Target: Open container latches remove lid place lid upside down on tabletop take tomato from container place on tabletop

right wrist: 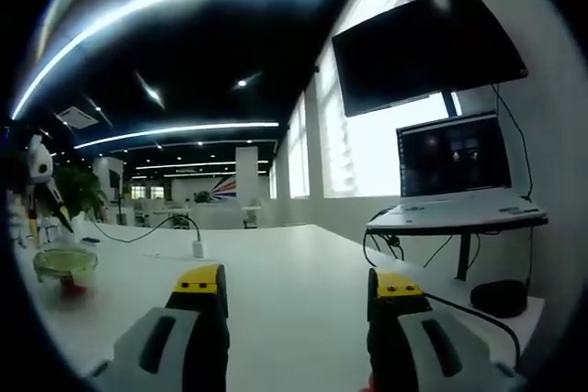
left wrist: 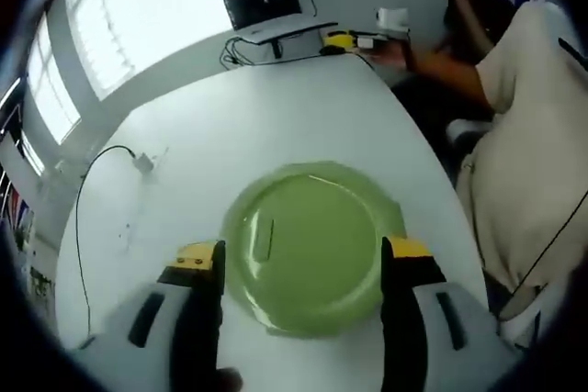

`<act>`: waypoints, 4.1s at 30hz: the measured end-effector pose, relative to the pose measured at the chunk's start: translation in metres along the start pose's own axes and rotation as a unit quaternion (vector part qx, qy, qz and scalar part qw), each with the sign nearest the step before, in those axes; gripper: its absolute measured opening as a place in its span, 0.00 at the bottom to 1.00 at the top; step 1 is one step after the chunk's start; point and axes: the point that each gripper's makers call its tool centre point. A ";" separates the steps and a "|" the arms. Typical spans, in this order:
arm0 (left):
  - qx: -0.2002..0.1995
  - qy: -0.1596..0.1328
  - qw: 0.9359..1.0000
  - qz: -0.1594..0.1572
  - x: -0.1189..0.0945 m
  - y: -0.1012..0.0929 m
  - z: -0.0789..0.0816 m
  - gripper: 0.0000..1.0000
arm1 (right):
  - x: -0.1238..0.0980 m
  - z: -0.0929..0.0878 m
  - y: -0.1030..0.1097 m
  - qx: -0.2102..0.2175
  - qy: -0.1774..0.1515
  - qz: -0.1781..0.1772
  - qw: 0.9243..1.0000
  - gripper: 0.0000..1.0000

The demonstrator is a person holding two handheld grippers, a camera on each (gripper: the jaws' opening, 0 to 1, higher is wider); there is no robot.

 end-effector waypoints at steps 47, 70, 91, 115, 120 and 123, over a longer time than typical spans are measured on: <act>-0.013 0.139 0.984 -0.111 0.032 -0.019 -0.009 0.67 | -0.007 0.000 -0.019 0.014 -0.006 -0.015 1.000 0.54; -0.011 0.184 0.975 -0.128 0.034 -0.020 -0.011 0.68 | -0.004 -0.005 -0.007 -0.011 0.000 0.005 1.000 0.56; -0.006 0.200 0.971 -0.132 0.034 -0.015 -0.015 0.68 | 0.013 0.032 0.075 -0.082 -0.024 0.137 0.987 0.60; -0.007 0.209 0.969 -0.133 0.034 -0.015 -0.013 0.68 | -0.061 0.039 0.317 -0.209 -0.123 0.439 0.865 0.60; -0.001 0.226 0.964 -0.138 0.035 -0.018 -0.011 0.68 | -0.092 0.017 0.361 -0.260 -0.154 0.490 0.818 0.60; 0.000 0.234 0.962 -0.140 0.035 -0.017 -0.012 0.68 | -0.103 0.005 0.375 -0.315 -0.183 0.497 0.787 0.60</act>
Point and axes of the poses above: the point that each gripper's makers call its tool centre point, and the gripper's own axes: x roughly forward along the fingers, y roughly to its left, z roughly out of its top, and after that the axes turned 12 degrees about x, right-handed
